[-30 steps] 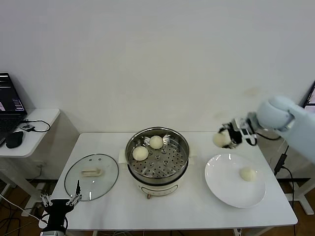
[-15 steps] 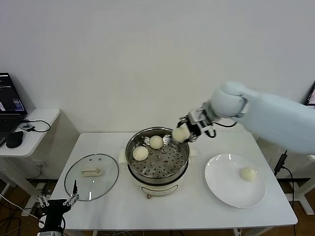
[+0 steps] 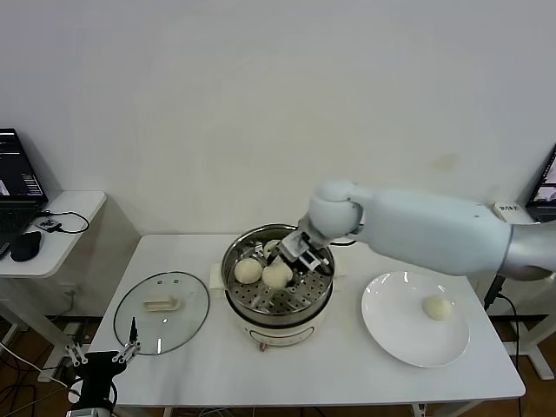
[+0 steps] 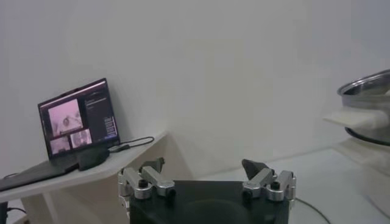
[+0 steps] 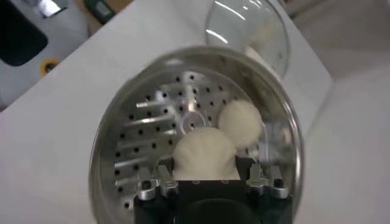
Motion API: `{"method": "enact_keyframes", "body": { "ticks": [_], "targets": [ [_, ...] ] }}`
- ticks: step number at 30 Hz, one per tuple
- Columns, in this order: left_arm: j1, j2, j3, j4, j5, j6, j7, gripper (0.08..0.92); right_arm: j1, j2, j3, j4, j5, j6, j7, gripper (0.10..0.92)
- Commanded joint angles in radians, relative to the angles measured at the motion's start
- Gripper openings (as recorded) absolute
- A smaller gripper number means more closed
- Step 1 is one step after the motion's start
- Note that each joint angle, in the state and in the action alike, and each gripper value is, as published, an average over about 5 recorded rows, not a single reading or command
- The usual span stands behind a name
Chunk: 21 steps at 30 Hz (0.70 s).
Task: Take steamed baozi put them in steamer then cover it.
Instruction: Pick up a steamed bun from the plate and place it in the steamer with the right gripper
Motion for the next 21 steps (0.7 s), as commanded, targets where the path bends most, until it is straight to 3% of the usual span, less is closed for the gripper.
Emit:
{"method": "enact_keyframes", "body": {
  "ticks": [1,16,21],
  "targets": [
    [-0.001,-0.003,0.002,0.001,0.000,-0.001,-0.001,0.823,-0.027,0.091,-0.045,-0.039,-0.107,0.116,0.002,0.637],
    [-0.007,-0.004,0.003,0.010,-0.001,-0.003,-0.003,0.823,-0.023,0.069,-0.044,-0.026,-0.168,0.169,0.007,0.651],
    [-0.008,-0.002,0.003,0.011,-0.001,-0.003,-0.002,0.823,-0.004,0.033,-0.018,0.003,-0.144,0.166,0.027,0.756]
  ]
}}
